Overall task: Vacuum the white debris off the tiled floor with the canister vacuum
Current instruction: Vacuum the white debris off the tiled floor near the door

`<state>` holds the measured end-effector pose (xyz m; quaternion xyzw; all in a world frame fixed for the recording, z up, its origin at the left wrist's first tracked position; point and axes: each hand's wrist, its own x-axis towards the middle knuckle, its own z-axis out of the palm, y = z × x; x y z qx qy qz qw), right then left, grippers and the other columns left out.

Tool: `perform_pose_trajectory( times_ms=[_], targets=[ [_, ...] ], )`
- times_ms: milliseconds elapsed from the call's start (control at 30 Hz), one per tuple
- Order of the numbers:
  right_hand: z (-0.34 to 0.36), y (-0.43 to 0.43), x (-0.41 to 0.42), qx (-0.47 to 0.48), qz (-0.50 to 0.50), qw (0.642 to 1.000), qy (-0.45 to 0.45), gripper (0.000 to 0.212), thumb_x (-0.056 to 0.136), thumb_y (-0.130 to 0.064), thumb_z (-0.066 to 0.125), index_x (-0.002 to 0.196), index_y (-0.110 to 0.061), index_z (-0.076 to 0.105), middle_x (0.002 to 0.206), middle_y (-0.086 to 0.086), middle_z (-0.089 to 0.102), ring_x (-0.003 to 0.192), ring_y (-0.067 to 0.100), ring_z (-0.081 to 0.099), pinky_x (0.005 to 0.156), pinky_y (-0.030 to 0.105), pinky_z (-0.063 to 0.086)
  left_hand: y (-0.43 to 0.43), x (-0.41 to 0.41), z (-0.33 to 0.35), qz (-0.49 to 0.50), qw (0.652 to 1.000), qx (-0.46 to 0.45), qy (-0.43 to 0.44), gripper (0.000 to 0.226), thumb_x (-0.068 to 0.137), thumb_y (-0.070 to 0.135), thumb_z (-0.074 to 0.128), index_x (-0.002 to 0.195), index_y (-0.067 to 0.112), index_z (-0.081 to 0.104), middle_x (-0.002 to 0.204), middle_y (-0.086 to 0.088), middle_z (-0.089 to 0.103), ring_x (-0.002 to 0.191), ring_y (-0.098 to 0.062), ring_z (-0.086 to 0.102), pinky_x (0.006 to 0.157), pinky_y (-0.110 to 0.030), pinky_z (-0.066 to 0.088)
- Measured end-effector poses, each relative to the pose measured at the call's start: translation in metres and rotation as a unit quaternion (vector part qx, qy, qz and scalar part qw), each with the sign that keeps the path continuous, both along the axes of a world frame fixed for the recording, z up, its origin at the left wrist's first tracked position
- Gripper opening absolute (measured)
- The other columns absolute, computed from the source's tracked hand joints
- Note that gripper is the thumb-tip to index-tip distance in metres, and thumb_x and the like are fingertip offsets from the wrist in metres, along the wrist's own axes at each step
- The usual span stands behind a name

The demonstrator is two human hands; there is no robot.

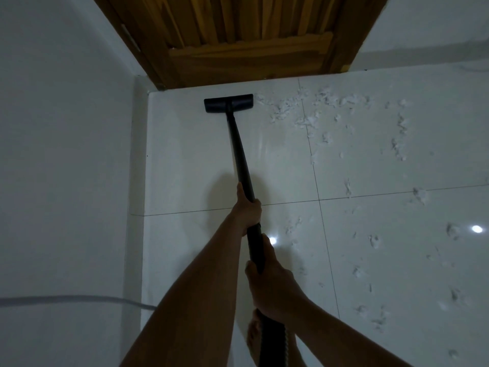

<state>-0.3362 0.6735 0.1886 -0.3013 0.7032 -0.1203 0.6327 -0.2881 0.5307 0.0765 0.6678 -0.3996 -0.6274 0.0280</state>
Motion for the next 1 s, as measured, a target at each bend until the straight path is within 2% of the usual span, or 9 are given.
perform_pose_trajectory(
  times_ms=[167, 300, 400, 567, 733, 867, 1000],
  targets=[
    [-0.005, -0.026, -0.004, 0.001, -0.015, 1.000, -0.014, 0.068, 0.110, -0.034, 0.037, 0.156, -0.058, -0.007, 0.087, 0.007, 0.067, 0.056, 0.016, 0.063, 0.051, 0.027, 0.057, -0.029, -0.005, -0.006, -0.002, 1.000, -0.008, -0.005, 0.076, 0.104, 0.021, 0.040, 0.154, 0.040, -0.014, 0.147, -0.012, 0.042, 0.081, -0.020, 0.057, 0.064, -0.032, 0.053],
    [-0.001, -0.046, -0.007, -0.003, -0.026, 0.999, -0.022, 0.068, 0.109, -0.035, 0.040, 0.155, -0.059, -0.004, 0.089, 0.009, 0.068, 0.060, 0.019, 0.067, 0.054, 0.032, 0.062, -0.055, -0.007, -0.006, 0.009, 1.000, 0.007, -0.004, 0.076, 0.102, 0.020, 0.041, 0.154, 0.044, -0.009, 0.143, -0.022, 0.045, 0.077, -0.022, 0.055, 0.071, -0.039, 0.055],
    [0.005, -0.062, -0.008, -0.011, -0.022, 0.999, -0.023, 0.069, 0.108, -0.034, 0.042, 0.156, -0.058, -0.002, 0.089, 0.009, 0.068, 0.062, 0.021, 0.068, 0.060, 0.037, 0.065, -0.073, -0.008, 0.003, 0.014, 1.000, 0.024, -0.003, 0.078, 0.101, 0.018, 0.041, 0.154, 0.045, -0.009, 0.141, -0.025, 0.047, 0.074, -0.023, 0.054, 0.061, -0.034, 0.053],
    [0.021, -0.089, -0.018, -0.020, -0.033, 0.998, -0.039, 0.068, 0.107, -0.031, 0.044, 0.156, -0.058, 0.005, 0.093, 0.010, 0.066, 0.058, 0.020, 0.067, 0.061, 0.039, 0.065, -0.102, -0.015, 0.021, 0.019, 0.999, 0.046, -0.012, 0.074, 0.100, 0.014, 0.042, 0.154, 0.044, 0.002, 0.119, -0.019, 0.057, 0.066, -0.020, 0.054, 0.049, -0.029, 0.049],
    [0.028, -0.106, -0.024, -0.001, -0.035, 0.998, -0.054, 0.067, 0.107, -0.032, 0.044, 0.154, -0.059, 0.006, 0.101, 0.014, 0.063, 0.059, 0.022, 0.067, 0.062, 0.040, 0.065, -0.115, -0.019, 0.030, 0.014, 0.998, 0.060, -0.018, 0.074, 0.099, 0.014, 0.043, 0.154, 0.044, 0.003, 0.102, -0.014, 0.052, 0.063, -0.018, 0.053, 0.049, -0.029, 0.048],
    [0.043, -0.092, -0.027, 0.013, -0.024, 0.998, -0.064, 0.069, 0.107, -0.033, 0.044, 0.154, -0.061, 0.002, 0.095, 0.011, 0.062, 0.061, 0.022, 0.067, 0.062, 0.037, 0.064, -0.098, -0.018, 0.044, 0.015, 0.997, 0.069, -0.018, 0.075, 0.099, 0.010, 0.041, 0.154, 0.043, 0.002, 0.110, -0.016, 0.054, 0.063, -0.018, 0.053, 0.044, -0.025, 0.046],
    [0.064, -0.070, -0.029, 0.028, -0.017, 0.997, -0.065, 0.068, 0.107, -0.031, 0.042, 0.154, -0.061, 0.004, 0.085, 0.008, 0.063, 0.059, 0.020, 0.064, 0.052, 0.028, 0.058, -0.070, -0.015, 0.058, 0.007, 0.996, 0.084, -0.012, 0.078, 0.099, 0.012, 0.042, 0.154, 0.044, -0.004, 0.137, -0.024, 0.050, 0.068, -0.021, 0.055, 0.046, -0.028, 0.048]
  ],
)
